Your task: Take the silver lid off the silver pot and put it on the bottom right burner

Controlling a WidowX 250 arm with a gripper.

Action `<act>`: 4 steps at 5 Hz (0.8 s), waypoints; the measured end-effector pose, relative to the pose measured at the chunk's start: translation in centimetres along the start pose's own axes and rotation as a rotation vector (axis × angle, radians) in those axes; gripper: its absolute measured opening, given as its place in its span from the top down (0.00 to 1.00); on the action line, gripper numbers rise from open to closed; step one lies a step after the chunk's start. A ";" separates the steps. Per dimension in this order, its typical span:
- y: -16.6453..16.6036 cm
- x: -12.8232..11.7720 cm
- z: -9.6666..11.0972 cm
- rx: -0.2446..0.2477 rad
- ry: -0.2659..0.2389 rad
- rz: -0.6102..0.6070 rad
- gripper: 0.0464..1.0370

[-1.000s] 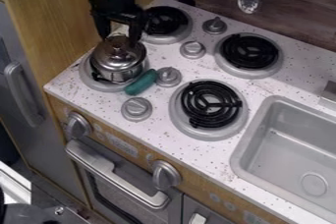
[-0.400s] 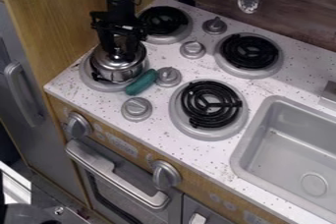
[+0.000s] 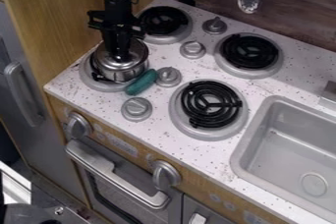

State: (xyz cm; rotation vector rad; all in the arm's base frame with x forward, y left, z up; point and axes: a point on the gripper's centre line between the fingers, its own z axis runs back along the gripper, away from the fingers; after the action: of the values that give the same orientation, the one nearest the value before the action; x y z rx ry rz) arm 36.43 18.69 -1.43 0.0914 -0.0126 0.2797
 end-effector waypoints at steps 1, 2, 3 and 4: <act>-0.1 -0.1 0.7 0.001 -0.022 0.004 0.78; -0.5 0.2 5.4 0.040 -0.155 -0.006 0.78; -4.1 -0.5 7.8 0.055 -0.222 -0.083 0.78; -7.3 -2.4 6.7 0.053 -0.189 -0.153 0.78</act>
State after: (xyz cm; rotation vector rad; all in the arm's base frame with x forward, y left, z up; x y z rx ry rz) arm 36.17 10.40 4.57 0.1707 -0.1849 0.1173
